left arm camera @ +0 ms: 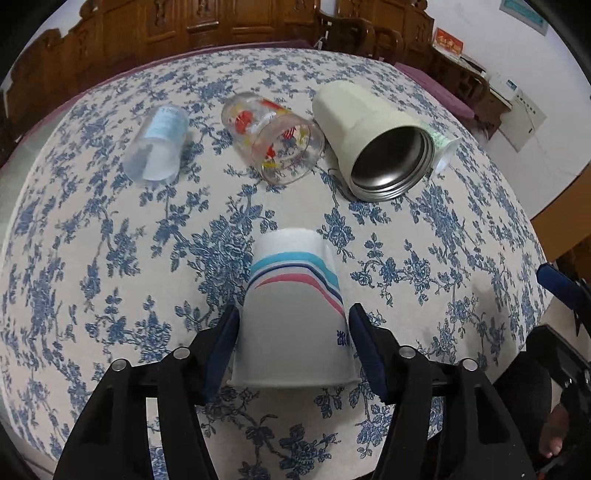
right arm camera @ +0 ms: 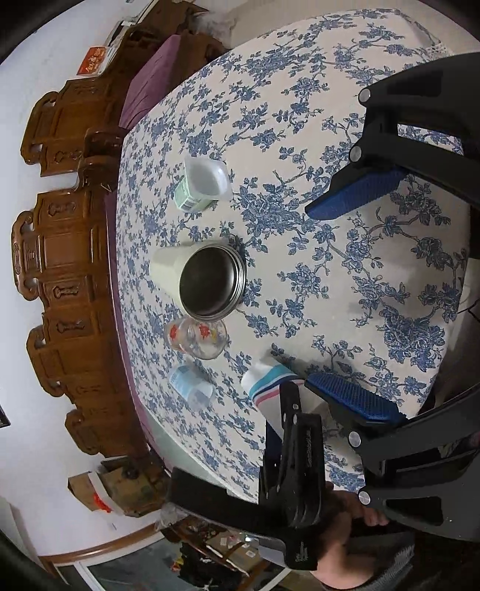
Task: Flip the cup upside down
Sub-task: 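Lift the striped cup with the right gripper and rotate it rim-down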
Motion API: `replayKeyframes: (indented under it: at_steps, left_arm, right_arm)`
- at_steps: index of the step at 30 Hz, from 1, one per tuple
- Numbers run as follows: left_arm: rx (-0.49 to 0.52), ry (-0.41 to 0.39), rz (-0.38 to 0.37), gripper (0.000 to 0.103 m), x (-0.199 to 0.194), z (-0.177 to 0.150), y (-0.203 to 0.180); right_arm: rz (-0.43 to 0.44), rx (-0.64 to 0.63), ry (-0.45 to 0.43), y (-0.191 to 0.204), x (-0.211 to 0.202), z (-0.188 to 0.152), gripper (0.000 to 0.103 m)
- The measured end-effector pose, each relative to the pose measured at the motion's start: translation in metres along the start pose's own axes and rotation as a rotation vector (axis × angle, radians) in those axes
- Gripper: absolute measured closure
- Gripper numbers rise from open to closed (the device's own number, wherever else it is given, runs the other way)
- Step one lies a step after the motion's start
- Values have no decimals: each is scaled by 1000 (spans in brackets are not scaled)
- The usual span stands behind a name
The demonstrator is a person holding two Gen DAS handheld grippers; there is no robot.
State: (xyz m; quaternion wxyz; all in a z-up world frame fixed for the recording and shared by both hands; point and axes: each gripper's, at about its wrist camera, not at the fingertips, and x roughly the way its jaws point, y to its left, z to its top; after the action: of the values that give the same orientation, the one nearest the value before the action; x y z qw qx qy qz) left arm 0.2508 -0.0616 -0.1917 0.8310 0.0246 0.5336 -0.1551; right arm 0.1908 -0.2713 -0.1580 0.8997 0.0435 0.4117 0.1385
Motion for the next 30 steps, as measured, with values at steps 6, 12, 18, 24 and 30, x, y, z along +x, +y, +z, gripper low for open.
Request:
replayKeyframes:
  at_steps: [6,12,18,24,30]
  left_arm:
    - [-21,-97,13,32,-35,-3,15]
    - [-46,-230,96,22,-73,-10,41]
    - [-96,-325,185,9,-89,-19,73]
    - [-160,-360,207,8,-86,-30,105]
    - [-199,-351,191,8,-81,-36,124]
  right_arm:
    - [7,-25,2,12,4,14,16]
    - [35,-38,39,33,18,33,16]
    - [80,-31,116,56,46,50,16]
    - [122,36,271,69,92,60,16]
    - [134,128,456,78,137,68,18]
